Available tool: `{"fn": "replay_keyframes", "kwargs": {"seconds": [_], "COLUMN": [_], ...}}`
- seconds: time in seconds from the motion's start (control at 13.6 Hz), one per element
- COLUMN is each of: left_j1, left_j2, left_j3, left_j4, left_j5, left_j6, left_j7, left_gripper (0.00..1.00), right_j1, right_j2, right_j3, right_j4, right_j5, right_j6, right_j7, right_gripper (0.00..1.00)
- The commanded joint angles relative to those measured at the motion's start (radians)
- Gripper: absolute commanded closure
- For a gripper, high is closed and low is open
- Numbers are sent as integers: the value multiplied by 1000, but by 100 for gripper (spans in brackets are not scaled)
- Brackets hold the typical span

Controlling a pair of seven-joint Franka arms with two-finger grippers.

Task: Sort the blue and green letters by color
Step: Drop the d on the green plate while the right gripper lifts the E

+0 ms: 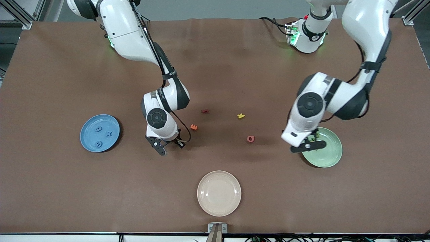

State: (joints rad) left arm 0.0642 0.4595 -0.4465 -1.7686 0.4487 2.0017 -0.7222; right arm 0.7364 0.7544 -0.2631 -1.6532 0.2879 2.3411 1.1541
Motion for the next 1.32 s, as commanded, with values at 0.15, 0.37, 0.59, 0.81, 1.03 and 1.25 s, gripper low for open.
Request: {"fn": "replay_keyframes", "kwargs": {"seconds": [0.15, 0.37, 0.59, 0.81, 1.03, 1.25], "left_j1": [213, 259, 278, 276, 276, 278], "left_j2": [-27, 24, 62, 100, 137, 128], "left_j3": [-50, -49, -49, -49, -46, -46], "left_j4": [-140, -141, -141, -140, -138, -135], "left_j5": [7, 8, 8, 8, 10, 12], "left_j6": [104, 196, 247, 284, 325, 319], "left_j7": [13, 44, 44, 41, 43, 46], "left_gripper": [100, 100, 98, 92, 71, 0], "right_j1": [3, 3, 5, -3, -9, -64], "right_j2": [16, 16, 14, 0, -53, -144], "right_j3": [-2, -2, -2, -2, -10, -33], "right_j4": [26, 26, 27, 44, 35, 32], "right_j5": [14, 14, 10, 8, 5, 4], "right_j6": [-5, -3, -6, -41, -139, -300], "right_j7": [4, -2, -16, -60, -144, -380], "right_gripper": [60, 75, 89, 90, 90, 92]}}
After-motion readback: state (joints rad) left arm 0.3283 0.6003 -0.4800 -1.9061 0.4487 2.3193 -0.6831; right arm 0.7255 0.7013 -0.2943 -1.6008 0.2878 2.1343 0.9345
